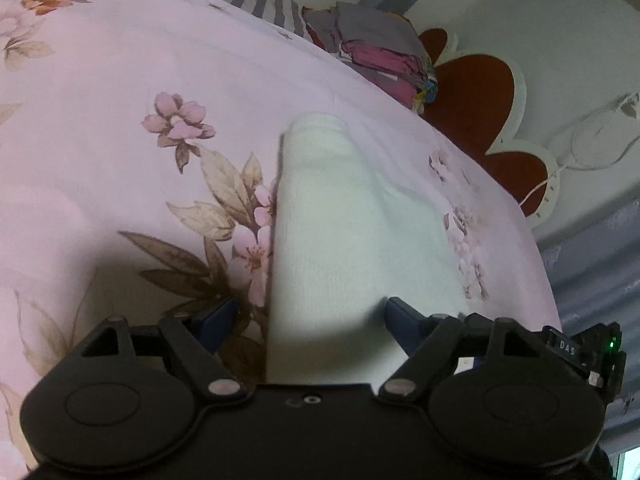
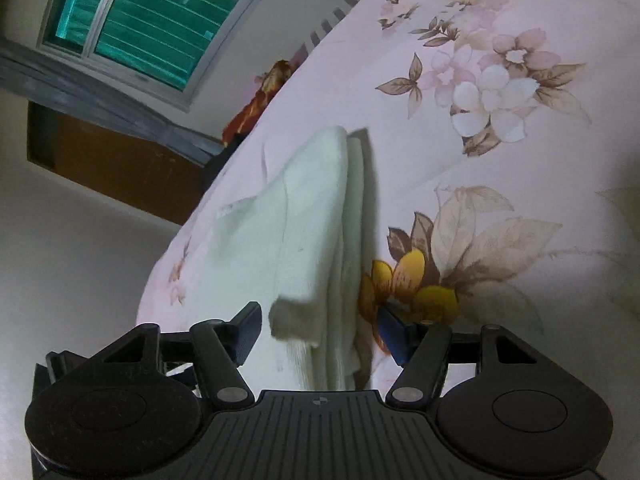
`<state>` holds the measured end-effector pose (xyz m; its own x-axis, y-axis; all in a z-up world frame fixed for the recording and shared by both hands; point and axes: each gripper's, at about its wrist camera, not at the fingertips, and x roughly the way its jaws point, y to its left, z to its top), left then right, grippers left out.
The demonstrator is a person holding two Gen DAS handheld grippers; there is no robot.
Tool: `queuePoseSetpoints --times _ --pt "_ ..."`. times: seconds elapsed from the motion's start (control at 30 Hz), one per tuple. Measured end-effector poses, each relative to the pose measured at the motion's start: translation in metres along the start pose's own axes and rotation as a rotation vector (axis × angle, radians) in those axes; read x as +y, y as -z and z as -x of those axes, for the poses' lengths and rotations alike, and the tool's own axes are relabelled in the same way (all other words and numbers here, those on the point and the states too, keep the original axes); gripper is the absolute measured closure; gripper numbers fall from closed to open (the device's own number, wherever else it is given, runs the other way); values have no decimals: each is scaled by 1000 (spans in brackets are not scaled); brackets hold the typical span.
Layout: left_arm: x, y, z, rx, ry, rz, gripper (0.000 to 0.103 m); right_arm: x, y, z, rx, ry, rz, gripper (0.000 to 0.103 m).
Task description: Fold small clothes
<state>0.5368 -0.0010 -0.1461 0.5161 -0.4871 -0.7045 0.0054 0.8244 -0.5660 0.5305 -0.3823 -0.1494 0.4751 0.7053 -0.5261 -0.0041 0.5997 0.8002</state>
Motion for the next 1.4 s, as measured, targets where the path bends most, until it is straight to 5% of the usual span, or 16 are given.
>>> queuePoseSetpoints --times 0.17,0.3,0.43,0.77,1.0,1.4 --pt "-12 -7 -14 29 -3 -43 31 11 -9 -12 56 -6 74 39" --pt "-20 -7 -22 9 -25 -72 49 24 -10 -23 76 31 159 40" --pt "-32 -2 -21 -28 -60 -145 61 47 3 -30 37 149 298 62" --pt "-36 -2 26 -88 7 -229 65 103 32 -12 -76 225 414 72" --pt "28 -6 88 -108 12 -217 65 166 75 -40 -85 233 464 72" --pt "177 -27 192 -110 -52 -172 65 275 176 -176 -31 150 477 72"
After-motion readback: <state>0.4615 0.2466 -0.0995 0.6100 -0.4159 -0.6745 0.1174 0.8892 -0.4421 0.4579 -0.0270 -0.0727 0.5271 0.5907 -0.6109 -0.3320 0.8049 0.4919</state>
